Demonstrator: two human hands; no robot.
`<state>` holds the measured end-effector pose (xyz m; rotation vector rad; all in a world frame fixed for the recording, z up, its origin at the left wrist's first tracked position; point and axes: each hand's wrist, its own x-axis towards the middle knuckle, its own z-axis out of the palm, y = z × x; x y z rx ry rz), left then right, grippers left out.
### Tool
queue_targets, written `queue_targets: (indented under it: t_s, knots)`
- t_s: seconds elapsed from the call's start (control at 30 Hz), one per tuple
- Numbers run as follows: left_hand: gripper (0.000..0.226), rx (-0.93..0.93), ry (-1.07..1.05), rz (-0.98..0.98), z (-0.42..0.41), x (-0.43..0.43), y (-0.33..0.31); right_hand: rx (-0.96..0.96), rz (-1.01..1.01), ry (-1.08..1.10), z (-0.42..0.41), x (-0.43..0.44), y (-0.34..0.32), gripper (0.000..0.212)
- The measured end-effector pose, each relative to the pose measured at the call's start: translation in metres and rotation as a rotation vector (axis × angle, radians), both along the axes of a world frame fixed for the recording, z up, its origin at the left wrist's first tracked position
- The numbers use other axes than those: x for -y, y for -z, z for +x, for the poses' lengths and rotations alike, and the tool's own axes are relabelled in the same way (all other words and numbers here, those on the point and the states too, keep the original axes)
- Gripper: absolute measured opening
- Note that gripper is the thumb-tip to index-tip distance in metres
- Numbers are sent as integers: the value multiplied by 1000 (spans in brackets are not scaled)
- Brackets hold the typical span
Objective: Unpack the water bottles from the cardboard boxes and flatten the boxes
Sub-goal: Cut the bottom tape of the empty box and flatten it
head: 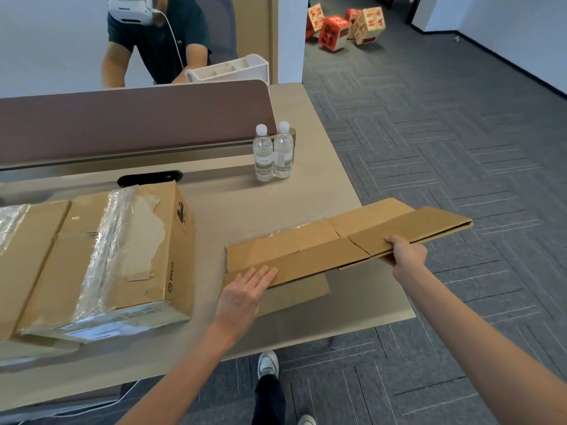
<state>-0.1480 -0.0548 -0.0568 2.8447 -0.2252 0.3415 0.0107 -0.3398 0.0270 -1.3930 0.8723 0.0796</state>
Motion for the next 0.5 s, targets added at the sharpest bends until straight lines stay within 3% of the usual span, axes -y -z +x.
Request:
queue_targets:
  t_s: [0.2, 0.37, 0.5]
  knots:
    - [85, 36, 39, -5, 0, -6, -8, 110, -93, 5, 6, -9, -32, 17]
    - [88, -4, 66, 34, 5, -10, -38, 254, -206, -57, 15, -22, -75, 22]
    - [65, 24, 66, -35, 10, -11, -64, 381, -295, -135, 18, -30, -112, 22]
